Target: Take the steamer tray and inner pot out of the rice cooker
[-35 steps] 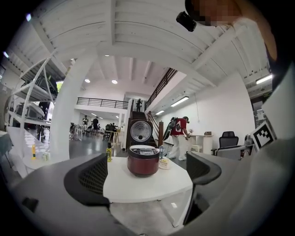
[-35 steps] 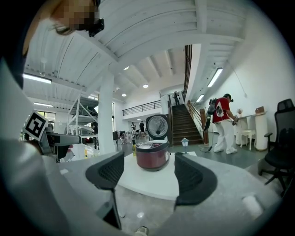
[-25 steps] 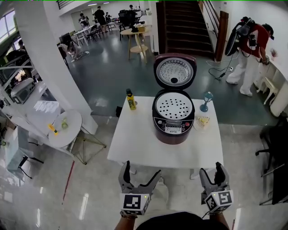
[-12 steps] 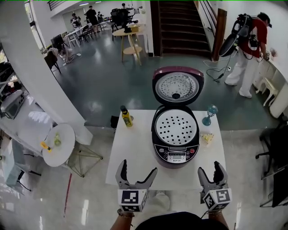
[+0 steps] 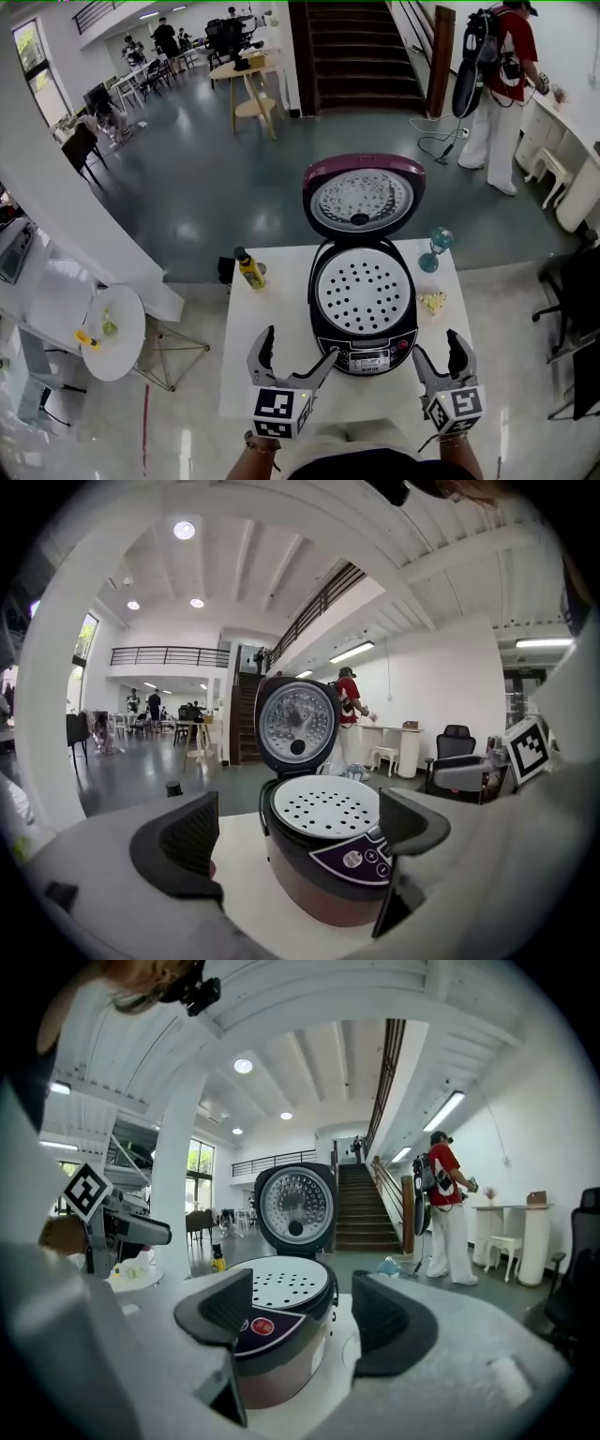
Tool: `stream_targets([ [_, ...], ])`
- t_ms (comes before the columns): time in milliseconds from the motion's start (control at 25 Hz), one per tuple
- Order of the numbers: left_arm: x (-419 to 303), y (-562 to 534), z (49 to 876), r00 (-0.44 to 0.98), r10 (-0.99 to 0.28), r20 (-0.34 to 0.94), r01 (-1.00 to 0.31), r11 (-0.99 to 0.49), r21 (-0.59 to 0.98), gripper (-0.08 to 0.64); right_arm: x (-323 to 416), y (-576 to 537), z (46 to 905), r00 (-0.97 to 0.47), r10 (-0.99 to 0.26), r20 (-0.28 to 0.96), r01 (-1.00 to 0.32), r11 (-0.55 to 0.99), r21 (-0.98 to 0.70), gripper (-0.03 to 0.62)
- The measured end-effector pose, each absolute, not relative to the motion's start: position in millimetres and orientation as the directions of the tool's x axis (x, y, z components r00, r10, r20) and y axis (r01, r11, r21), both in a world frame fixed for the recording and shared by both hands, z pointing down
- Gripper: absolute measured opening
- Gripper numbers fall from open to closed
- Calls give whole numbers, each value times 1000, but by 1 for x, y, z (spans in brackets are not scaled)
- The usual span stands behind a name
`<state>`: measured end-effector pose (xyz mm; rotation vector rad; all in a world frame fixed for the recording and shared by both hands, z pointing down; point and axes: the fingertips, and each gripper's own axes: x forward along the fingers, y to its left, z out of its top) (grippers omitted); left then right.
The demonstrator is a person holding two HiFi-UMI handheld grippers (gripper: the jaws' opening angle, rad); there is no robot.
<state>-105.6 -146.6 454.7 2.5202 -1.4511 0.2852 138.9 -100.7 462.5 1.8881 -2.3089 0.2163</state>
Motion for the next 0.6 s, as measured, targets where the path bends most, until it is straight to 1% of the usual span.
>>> stream_targets([
  [120, -98, -163, 456, 503, -808, 305, -859, -506, 77, 528, 140, -118, 458, -216, -956, 201, -976, 217, -17, 328],
  [240, -91, -177, 468, 513, -776, 367, -847, -526, 74, 527, 140, -139, 459, -239, -945, 223, -970, 242, -12, 328],
  [360, -91, -195, 473, 489, -778, 394, -854, -519, 37, 526, 138, -164, 463, -255, -931, 261, -964, 266, 6, 328],
  [440, -86, -208, 472, 491, -776, 396, -856, -514, 55, 526, 137, -183, 472, -267, -908, 323, -956, 292, 32, 337],
  [520, -79, -220, 475, 497, -766, 407, -857, -507, 91, 528, 133, -200, 490, -293, -856, 427, -936, 349, 57, 373],
  [600, -74, -230, 483, 496, -739, 455, -853, -511, 100, 528, 126, -214, 507, -319, -787, 529, -910, 410, 62, 386],
])
